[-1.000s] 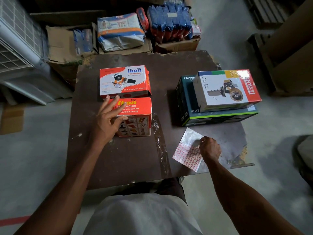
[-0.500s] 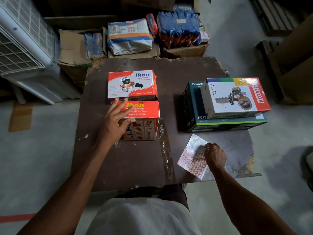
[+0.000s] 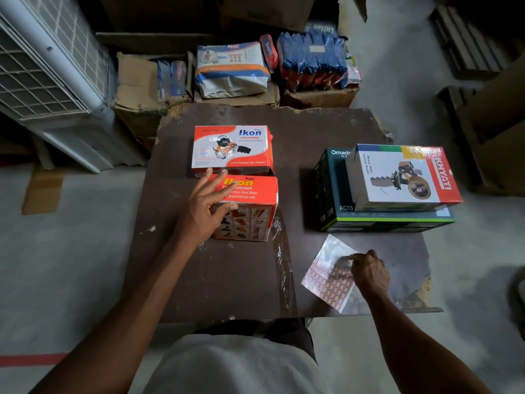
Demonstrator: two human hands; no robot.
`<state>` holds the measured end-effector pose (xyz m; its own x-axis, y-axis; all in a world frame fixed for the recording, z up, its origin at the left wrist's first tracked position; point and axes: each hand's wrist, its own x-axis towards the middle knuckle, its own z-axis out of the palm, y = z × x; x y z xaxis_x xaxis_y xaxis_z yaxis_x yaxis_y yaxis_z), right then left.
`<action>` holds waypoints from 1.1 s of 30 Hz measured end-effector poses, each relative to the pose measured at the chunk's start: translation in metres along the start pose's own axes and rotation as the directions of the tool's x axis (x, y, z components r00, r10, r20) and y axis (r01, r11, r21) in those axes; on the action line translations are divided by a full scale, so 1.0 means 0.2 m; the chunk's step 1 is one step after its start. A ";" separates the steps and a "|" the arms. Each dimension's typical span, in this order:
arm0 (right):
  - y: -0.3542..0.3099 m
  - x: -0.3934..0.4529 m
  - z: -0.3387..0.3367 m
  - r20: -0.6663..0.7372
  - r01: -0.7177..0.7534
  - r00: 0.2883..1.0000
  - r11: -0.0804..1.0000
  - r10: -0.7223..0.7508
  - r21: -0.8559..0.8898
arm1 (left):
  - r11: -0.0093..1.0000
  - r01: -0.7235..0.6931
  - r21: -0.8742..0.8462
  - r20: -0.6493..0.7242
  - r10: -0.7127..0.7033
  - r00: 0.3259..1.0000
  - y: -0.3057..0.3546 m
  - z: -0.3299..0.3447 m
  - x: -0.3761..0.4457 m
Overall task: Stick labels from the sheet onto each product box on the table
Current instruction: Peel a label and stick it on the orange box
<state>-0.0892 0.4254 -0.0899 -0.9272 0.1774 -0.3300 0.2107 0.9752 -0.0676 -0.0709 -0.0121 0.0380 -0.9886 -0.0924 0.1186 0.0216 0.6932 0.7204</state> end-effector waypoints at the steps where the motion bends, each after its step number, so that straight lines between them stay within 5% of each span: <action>1: 0.00 0.00 -0.01 0.013 0.007 1.000 1.000 -0.007 -0.005 | 1.000 0.000 0.003 -0.002 0.000 1.000 0.00 0.00 0.00; 12: -0.10 -0.14 -0.05 -0.167 -0.070 0.978 0.948 0.127 0.310 | 0.994 -0.053 0.094 0.008 0.052 0.999 -0.03 -0.01 -0.01; 21: -0.27 -0.25 -0.12 -0.170 -0.095 0.949 0.754 0.267 0.650 | 0.931 -0.110 0.347 0.109 0.077 0.991 -0.02 -0.06 0.02; 33: -0.91 -0.52 -0.41 -0.223 0.258 0.965 0.369 -0.137 0.893 | 0.929 -0.090 0.358 0.049 0.078 0.996 0.01 -0.04 0.02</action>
<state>-0.0568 0.2405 0.0340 -0.9928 0.0674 -0.0994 0.1148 0.2875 -0.9509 -0.0730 -0.0170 0.0449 -0.9901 -0.0028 0.1404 0.0561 0.9086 0.4140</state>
